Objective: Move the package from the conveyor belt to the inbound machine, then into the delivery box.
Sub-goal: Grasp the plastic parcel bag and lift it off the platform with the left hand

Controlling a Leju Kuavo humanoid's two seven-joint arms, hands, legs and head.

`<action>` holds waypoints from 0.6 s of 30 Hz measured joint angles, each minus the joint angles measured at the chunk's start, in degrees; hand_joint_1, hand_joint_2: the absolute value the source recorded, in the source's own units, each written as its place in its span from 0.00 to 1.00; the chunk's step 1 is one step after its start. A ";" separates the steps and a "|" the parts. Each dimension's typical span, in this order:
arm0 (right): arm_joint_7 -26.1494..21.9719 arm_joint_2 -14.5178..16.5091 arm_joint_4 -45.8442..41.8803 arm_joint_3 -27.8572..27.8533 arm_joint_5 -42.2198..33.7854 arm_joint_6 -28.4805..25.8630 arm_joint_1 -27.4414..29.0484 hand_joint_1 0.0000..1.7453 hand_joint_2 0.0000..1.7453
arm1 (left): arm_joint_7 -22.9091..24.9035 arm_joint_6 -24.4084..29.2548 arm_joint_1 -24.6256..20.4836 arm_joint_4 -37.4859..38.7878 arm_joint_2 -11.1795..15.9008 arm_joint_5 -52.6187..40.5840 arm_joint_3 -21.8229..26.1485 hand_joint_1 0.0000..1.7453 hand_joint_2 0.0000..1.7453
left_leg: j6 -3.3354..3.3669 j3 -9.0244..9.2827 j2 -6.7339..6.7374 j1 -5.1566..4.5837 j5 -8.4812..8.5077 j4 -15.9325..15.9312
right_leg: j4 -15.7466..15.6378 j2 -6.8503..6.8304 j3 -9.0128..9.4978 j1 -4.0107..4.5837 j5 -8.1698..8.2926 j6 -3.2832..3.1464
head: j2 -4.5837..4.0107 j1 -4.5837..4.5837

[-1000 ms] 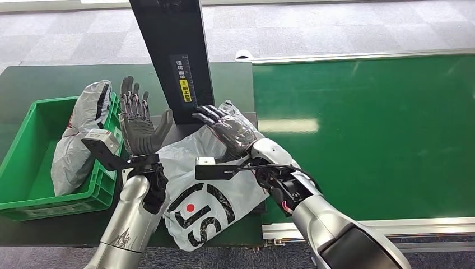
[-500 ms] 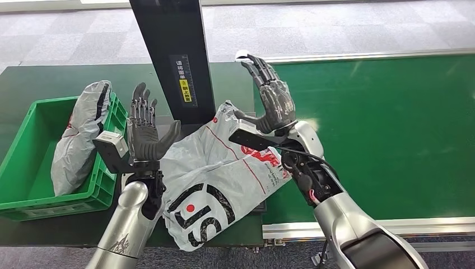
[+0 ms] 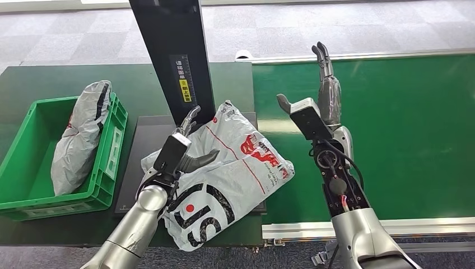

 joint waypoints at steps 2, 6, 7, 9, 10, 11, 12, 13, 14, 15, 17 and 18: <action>-0.07 0.01 -0.25 -0.65 -0.92 0.64 0.26 0.00 1.00 | 2.32 -1.42 -0.70 1.38 0.11 -2.66 -0.93 0.00 1.00 | 0.00 0.00 0.00 0.00 0.00 0.00 | 0.00 -0.01 0.00 0.00 0.00 0.00 | 0.00 0.01; -0.31 0.03 -0.44 -1.75 -2.43 2.04 0.82 0.00 1.00 | 7.56 -3.25 -3.25 6.79 0.28 -14.59 -5.27 0.00 1.00 | 0.00 -0.01 -0.02 -0.01 0.00 0.00 | 0.00 -0.01 0.00 -0.01 0.00 0.00 | 0.00 0.01; -0.34 0.04 -0.44 -1.97 -2.63 2.29 0.92 0.00 1.00 | 8.47 -3.41 -3.98 8.37 0.22 -17.61 -6.60 0.00 1.00 | 0.00 -0.01 -0.02 -0.01 0.00 0.00 | 0.00 -0.01 0.01 -0.01 0.00 0.00 | 0.00 0.01; -0.33 0.10 -0.44 -2.35 -3.01 2.66 1.06 0.00 1.00 | 10.21 -3.56 -5.43 11.42 -0.08 -22.81 -9.12 0.00 1.00 | 0.00 -0.01 -0.02 -0.01 0.00 0.00 | 0.00 -0.01 0.01 -0.02 0.00 0.00 | -0.01 0.02; -0.29 0.16 -0.44 -2.53 -3.16 2.81 1.11 0.00 1.00 | 11.19 -3.59 -6.14 12.82 -0.31 -24.88 -10.21 0.00 1.00 | 0.00 -0.01 -0.02 -0.02 0.00 0.01 | 0.00 -0.01 0.01 -0.02 0.00 0.00 | -0.01 0.01; -0.20 0.24 -0.44 -2.72 -3.28 2.93 1.16 0.00 1.00 | 12.21 -3.64 -6.83 14.15 -0.55 -26.65 -11.25 0.00 1.00 | 0.00 -0.01 -0.03 -0.02 0.00 0.01 | 0.00 -0.01 0.01 -0.02 0.00 0.01 | -0.01 0.01; -0.10 0.31 -0.44 -2.90 -3.35 2.99 1.22 0.00 1.00 | 13.07 -3.68 -7.47 15.29 -0.78 -27.94 -12.15 0.00 1.00 | 0.00 -0.01 -0.04 -0.01 0.00 0.01 | 0.00 -0.01 0.01 -0.02 0.00 0.01 | 0.00 0.00; 0.00 0.39 -0.44 -3.09 -3.38 3.02 1.30 0.00 1.00 | 13.70 -3.74 -8.04 16.25 -0.99 -28.81 -12.90 0.00 1.00 | 0.00 -0.01 -0.05 -0.01 0.00 0.01 | 0.00 -0.01 0.01 -0.02 0.00 0.01 | 0.00 0.01; 0.07 0.45 -0.44 -3.24 -3.39 3.03 1.39 0.00 1.00 | 14.09 -3.77 -8.53 17.08 -1.15 -29.34 -13.52 0.00 1.00 | 0.00 -0.01 -0.06 -0.01 0.00 0.00 | 0.00 -0.01 0.01 -0.02 0.00 0.00 | 0.00 0.01; 0.09 0.49 -0.44 -3.34 -3.39 3.03 1.47 0.00 1.00 | 14.29 -3.77 -8.96 17.78 -1.30 -29.58 -13.98 0.00 1.00 | 0.00 -0.01 -0.06 -0.01 0.00 0.00 | 0.00 -0.02 0.01 -0.02 0.00 0.00 | 0.00 0.00; 0.11 0.52 -0.44 -3.42 -3.39 3.04 1.57 0.00 1.00 | 14.51 -3.78 -9.61 18.90 -1.54 -29.89 -14.63 0.00 1.00 | 0.00 -0.01 -0.06 -0.01 0.00 0.00 | 0.00 -0.02 0.02 -0.02 0.00 0.00 | 0.00 0.00; 0.11 0.52 -0.44 -3.44 -3.39 3.05 1.62 0.00 1.00 | 14.57 -3.78 -9.87 19.34 -1.63 -30.00 -14.88 0.00 1.00 | 0.00 0.00 -0.06 -0.01 0.00 0.00 | 0.00 -0.02 0.02 -0.01 0.00 0.00 | 0.00 0.00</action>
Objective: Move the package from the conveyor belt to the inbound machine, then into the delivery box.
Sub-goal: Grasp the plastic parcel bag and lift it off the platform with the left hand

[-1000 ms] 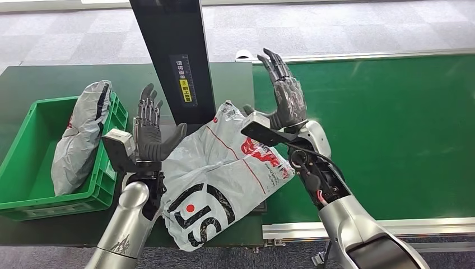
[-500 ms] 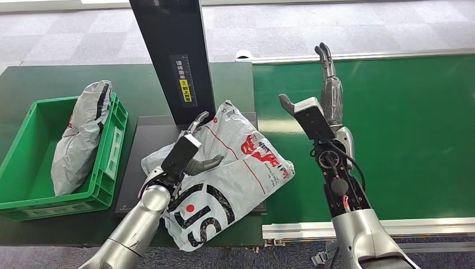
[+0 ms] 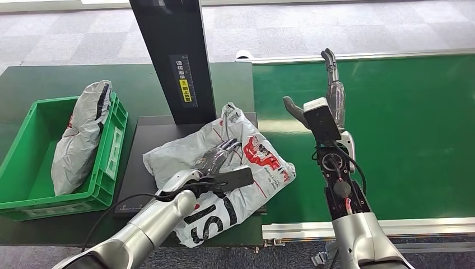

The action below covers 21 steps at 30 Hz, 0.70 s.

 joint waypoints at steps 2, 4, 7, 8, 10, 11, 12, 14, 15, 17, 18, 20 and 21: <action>0.02 0.00 0.00 -0.04 0.00 0.02 0.06 0.00 1.00 | 0.05 0.00 -0.37 0.62 -0.13 -0.14 -0.34 0.00 1.00 | 0.00 0.00 0.00 0.00 0.00 0.00 | 0.00 0.00 0.01 0.00 0.00 0.00 | 0.00 0.01; 0.04 0.00 0.00 -0.07 0.00 0.04 0.08 0.00 1.00 | 0.06 0.00 -0.62 1.10 -0.25 -0.16 -0.52 0.00 1.00 | 0.00 0.01 0.00 0.00 0.00 0.00 | 0.00 0.00 0.04 0.00 0.00 0.00 | -0.01 0.01; 0.40 0.07 0.02 -0.15 -0.03 0.24 0.08 0.00 1.00 | 0.71 -1.22 -1.08 1.80 -0.44 -1.16 -0.75 0.07 1.00 | 0.00 0.04 0.00 0.00 0.01 0.00 | 0.00 -0.02 0.08 0.00 0.00 0.00 | -0.01 0.02; 0.66 0.14 0.08 -0.23 -0.08 0.43 0.07 0.00 1.00 | 1.07 -2.01 -1.35 2.15 -0.56 -1.91 -0.90 0.29 1.00 | 0.00 0.05 0.00 0.00 0.01 0.00 | 0.00 -0.03 0.10 0.00 0.00 0.00 | -0.01 0.01; 1.19 0.37 0.54 -0.47 -0.29 0.97 0.00 0.00 1.00 | 1.24 -3.55 -1.94 3.04 -0.93 -3.42 -1.15 0.75 1.00 | 0.01 0.10 -0.01 0.00 0.00 0.00 | 0.00 -0.04 0.15 -0.01 0.00 0.00 | 0.00 0.01; 1.37 0.49 1.08 -0.65 -0.42 1.18 -0.11 0.00 1.00 | 0.97 -4.15 -2.14 3.50 -1.13 -4.00 -1.19 0.89 1.00 | 0.01 0.12 -0.01 0.00 0.00 0.00 | 0.00 -0.04 0.18 -0.01 0.00 0.00 | 0.00 0.00; 1.52 0.61 1.89 -0.86 -0.54 1.34 -0.26 0.00 1.00 | 0.59 -4.68 -2.28 3.93 -1.32 -4.55 -1.20 0.88 1.00 | 0.01 0.14 -0.03 0.00 0.00 0.00 | 0.00 -0.06 0.21 -0.01 -0.01 0.01 | 0.00 0.00; 1.78 0.78 3.90 -1.24 -0.50 1.60 -0.65 0.00 1.00 | -0.04 -5.23 -2.40 4.48 -1.63 -5.38 -1.19 0.84 1.00 | 0.01 0.18 -0.07 0.00 0.00 -0.01 | 0.00 -0.11 0.28 -0.01 -0.01 0.01 | 0.00 0.01; 1.95 0.85 4.93 -1.34 -0.26 1.70 -0.82 0.00 1.00 | -0.19 -5.32 -2.43 4.60 -1.72 -5.70 -1.18 0.84 1.00 | 0.01 0.20 -0.09 0.00 0.00 -0.01 | 0.00 -0.14 0.31 -0.01 -0.01 0.01 | -0.01 0.01; 2.33 1.03 6.91 -1.39 0.33 2.10 -1.05 0.00 1.00 | -0.25 -5.27 -2.43 4.67 -1.77 -6.11 -1.15 0.90 1.00 | 0.01 0.25 -0.09 0.00 0.00 -0.01 | 0.00 -0.17 0.37 -0.01 -0.01 0.01 | -0.01 0.01; 2.50 1.14 7.73 -1.40 0.41 2.57 -1.10 0.00 1.00 | -0.25 -5.15 -2.43 4.68 -1.77 -6.30 -1.11 0.94 1.00 | 0.01 0.28 -0.09 0.00 0.00 -0.01 | 0.00 -0.17 0.39 -0.01 -0.01 0.01 | -0.01 0.01; 3.15 1.35 9.03 -1.61 -0.82 4.99 -1.12 0.00 1.00 | -0.49 -4.31 -2.36 4.68 -1.76 -6.60 -0.85 0.98 1.00 | 0.01 0.32 -0.08 0.00 0.01 -0.01 | 0.00 -0.17 0.42 0.00 -0.01 0.01 | 0.00 0.01; 3.68 1.46 9.53 -1.98 -2.39 7.05 -1.09 0.00 1.00 | -0.81 -3.53 -2.25 4.68 -1.74 -6.66 -0.59 0.99 1.00 | 0.01 0.33 -0.08 0.00 0.01 -0.01 | 0.00 -0.16 0.42 0.00 -0.01 0.01 | 0.00 0.01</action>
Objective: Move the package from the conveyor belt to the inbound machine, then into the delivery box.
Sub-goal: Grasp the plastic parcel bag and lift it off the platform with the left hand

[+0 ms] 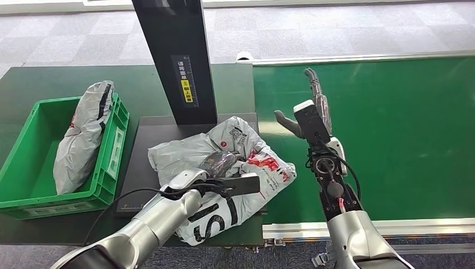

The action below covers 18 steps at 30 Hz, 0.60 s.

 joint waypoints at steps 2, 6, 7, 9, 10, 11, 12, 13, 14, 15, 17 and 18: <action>1.38 0.22 0.98 -1.45 -4.68 5.19 0.11 0.00 1.00 | -1.02 2.17 0.41 -0.03 0.05 0.38 0.77 1.00 1.00 | 0.00 0.01 0.00 0.00 0.00 0.00 | 0.00 0.00 0.00 0.00 0.00 0.00 | 0.00 0.00; 4.17 0.51 3.31 -5.52 -13.42 11.89 0.42 0.00 1.00 | -2.12 6.48 1.35 -0.48 -0.04 3.28 3.28 1.00 1.00 | 0.00 0.00 0.00 0.00 0.00 0.00 | 0.00 0.01 -0.02 0.01 0.00 0.00 | 0.00 0.00; 4.73 0.56 3.91 -6.54 -14.94 12.70 0.48 0.00 1.00 | -2.12 7.56 1.54 -0.62 -0.14 4.14 4.06 1.00 1.00 | 0.00 -0.01 0.00 0.00 0.00 0.00 | 0.00 0.01 -0.03 0.01 0.00 0.00 | 0.00 0.00; 5.73 0.61 4.95 -8.30 -17.13 13.71 0.56 0.00 0.75 | -2.37 10.49 1.97 -1.04 -0.34 5.89 5.70 1.00 1.00 | 0.00 -0.02 0.00 0.00 -0.01 0.00 | 0.00 0.02 -0.04 0.01 0.00 0.00 | 0.00 -0.01; 6.22 0.61 5.43 -9.02 -18.02 14.00 0.57 0.00 0.75 | -2.84 12.32 2.27 -1.39 -0.42 6.89 6.58 1.00 1.00 | 0.00 -0.03 0.01 0.00 -0.01 0.00 | 0.00 0.02 -0.05 0.01 0.00 0.00 | 0.00 0.00; 6.68 0.61 5.91 -9.69 -18.87 14.17 0.57 0.00 0.75 | -3.64 14.30 2.62 -1.90 -0.48 7.95 7.54 1.00 1.00 | 0.00 -0.03 0.01 0.00 -0.01 0.00 | 0.00 0.03 -0.06 0.01 0.00 0.00 | 0.00 0.00; 7.04 0.60 6.40 -10.32 -19.73 14.27 0.57 0.00 0.75 | -4.94 16.47 3.05 -2.62 -0.52 9.16 8.57 1.00 1.00 | 0.00 -0.03 0.01 0.00 -0.01 0.00 | 0.00 0.02 -0.07 0.01 0.00 0.00 | 0.00 -0.01; 7.27 0.60 6.84 -10.85 -20.53 14.30 0.57 0.00 1.00 | -6.58 18.65 3.62 -3.59 -0.58 10.44 9.54 1.00 1.00 | 0.00 -0.04 0.02 0.00 -0.01 0.00 | 0.00 0.02 -0.07 0.01 0.00 0.00 | 0.00 0.00; 7.38 0.59 7.23 -11.30 -21.27 14.27 0.57 0.00 1.00 | -8.38 20.81 4.31 -4.77 -0.66 11.72 10.43 1.00 1.00 | 0.00 -0.04 0.02 0.00 -0.01 0.00 | 0.00 0.02 -0.08 0.01 0.00 0.00 | 0.00 -0.01; 7.42 0.59 7.57 -11.70 -21.93 14.20 0.57 0.00 1.00 | -10.22 22.91 5.03 -6.24 -0.77 12.93 11.25 1.00 1.00 | 0.00 -0.05 0.02 0.00 -0.01 0.00 | 0.00 0.02 -0.09 0.01 0.00 0.00 | 0.00 -0.01; 7.42 0.59 8.12 -12.24 -22.85 14.02 0.57 0.00 1.00 | -12.54 25.65 6.19 -9.07 -0.92 14.49 12.44 1.00 1.00 | 0.00 -0.07 0.02 0.00 -0.01 0.00 | 0.00 0.02 -0.10 0.01 -0.01 0.00 | 0.00 -0.01; 7.48 0.60 8.36 -12.46 -23.31 13.96 0.57 0.00 1.00 | -13.40 26.69 6.65 -10.40 -0.98 15.09 12.92 1.00 1.00 | 0.00 -0.08 0.02 0.00 -0.01 0.00 | 0.00 0.02 -0.10 0.01 -0.01 0.00 | 0.00 0.00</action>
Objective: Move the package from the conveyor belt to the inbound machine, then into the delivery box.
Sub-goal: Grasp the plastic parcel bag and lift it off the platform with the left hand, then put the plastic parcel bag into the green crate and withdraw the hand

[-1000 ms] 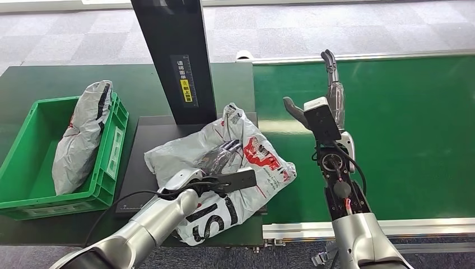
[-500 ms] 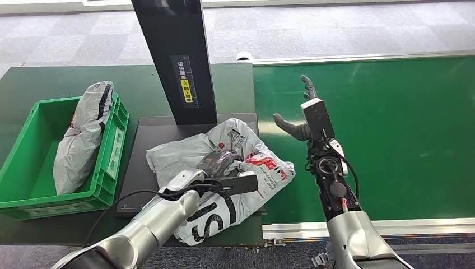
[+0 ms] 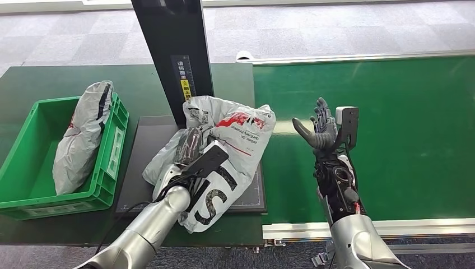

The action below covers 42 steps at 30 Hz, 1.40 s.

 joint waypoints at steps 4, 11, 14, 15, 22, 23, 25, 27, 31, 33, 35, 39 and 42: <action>0.58 0.02 0.87 -0.66 -2.85 0.94 0.01 0.00 1.00 | -6.41 6.64 2.01 -5.16 -0.34 3.65 1.46 1.00 1.00 | 0.00 -0.03 0.01 0.00 0.00 0.00 | 0.00 0.00 -0.04 0.00 0.00 0.00 | 0.00 0.00; 0.25 -0.19 2.20 -0.98 -6.17 2.88 -0.06 0.00 1.00 | -17.10 15.88 4.52 -17.69 -1.77 -0.09 5.78 1.00 1.00 | 0.00 -0.08 0.01 0.00 0.00 0.00 | 0.00 0.00 -0.06 0.00 0.00 0.00 | 0.00 0.00; 0.16 -0.38 2.60 -0.81 -7.33 3.55 -0.06 0.00 1.00 | -19.84 16.00 6.31 -27.50 -4.59 -8.82 13.44 1.00 1.00 | 0.00 -0.11 0.07 0.00 0.00 0.00 | 0.01 0.08 -0.12 0.00 0.00 0.00 | 0.00 0.01; 0.13 -0.46 2.70 -0.66 -7.71 3.76 -0.05 0.00 1.00 | -20.09 16.00 6.65 -31.29 -5.40 -10.74 16.49 1.00 1.00 | 0.00 -0.11 0.09 0.00 -0.01 0.00 | 0.01 0.11 -0.14 0.00 0.00 0.00 | 0.00 0.00; 0.00 -0.82 3.07 0.55 -8.54 4.50 -0.09 0.00 1.00 | -20.24 15.98 7.49 -47.86 -8.18 -14.47 29.48 1.00 1.00 | -0.01 -0.14 0.02 0.04 0.00 -0.02 | 0.01 0.07 -0.16 0.04 -0.01 -0.01 | 0.00 0.00; 0.00 -0.83 3.07 0.64 -8.56 4.53 -0.09 0.00 1.00 | -20.24 15.98 7.57 -48.91 -8.37 -14.57 30.18 1.00 1.00 | -0.01 -0.14 0.03 0.03 0.00 -0.02 | 0.01 0.07 -0.15 0.03 -0.01 -0.01 | 0.00 0.00; 0.00 -0.85 3.07 0.82 -8.57 4.54 -0.09 0.00 1.00 | -20.24 15.98 7.63 -50.46 -8.60 -14.67 31.17 1.00 1.00 | -0.01 -0.14 0.03 0.03 0.01 -0.01 | 0.01 0.07 -0.15 0.03 -0.01 -0.01 | 0.00 0.01; 0.00 -0.86 3.08 1.00 -8.57 4.55 -0.10 0.00 1.00 | -20.24 15.98 7.65 -51.50 -8.71 -14.70 31.82 1.00 1.00 | 0.00 -0.14 0.03 0.02 0.01 -0.01 | 0.01 0.07 -0.15 0.02 -0.01 -0.01 | 0.00 0.01; 0.00 -0.86 3.09 1.32 -8.59 4.57 -0.10 0.00 1.00 | -20.24 15.97 7.67 -52.74 -8.84 -14.75 32.61 1.00 1.00 | 0.00 -0.15 0.03 0.01 0.00 0.00 | 0.01 0.06 -0.15 0.01 -0.01 -0.01 | -0.01 0.00; 0.00 -0.86 3.09 1.46 -9.00 4.71 -0.10 0.00 1.00 | -20.24 15.97 7.64 -53.92 -8.81 -15.02 33.18 1.00 1.00 | 0.00 -0.16 0.03 0.02 0.00 0.00 | 0.01 0.07 -0.16 0.02 -0.01 -0.01 | -0.01 0.00; -0.01 -0.96 3.09 1.74 -9.88 4.94 -0.08 0.00 1.00 | -20.24 15.98 7.40 -55.78 -8.64 -15.43 34.32 1.00 1.00 | -0.01 -0.15 0.04 0.02 0.00 -0.01 | 0.01 0.08 -0.17 0.02 -0.01 -0.01 | 0.00 -0.01; -0.19 -1.40 3.00 2.89 -11.78 5.46 0.10 0.00 1.00 | -20.24 15.96 6.43 -56.86 -7.39 -18.26 38.75 1.00 1.00 | -0.01 -0.14 0.04 0.03 0.00 -0.02 | 0.01 0.08 -0.17 0.03 -0.01 -0.02 | -0.01 0.00; -0.39 -1.80 2.72 4.04 -12.86 5.52 0.41 0.00 1.00 | -20.24 15.95 4.83 -55.19 -5.92 -23.62 43.30 0.98 1.00 | -0.02 -0.10 0.05 0.03 0.01 -0.02 | 0.01 0.09 -0.16 0.04 -0.01 -0.02 | -0.01 0.01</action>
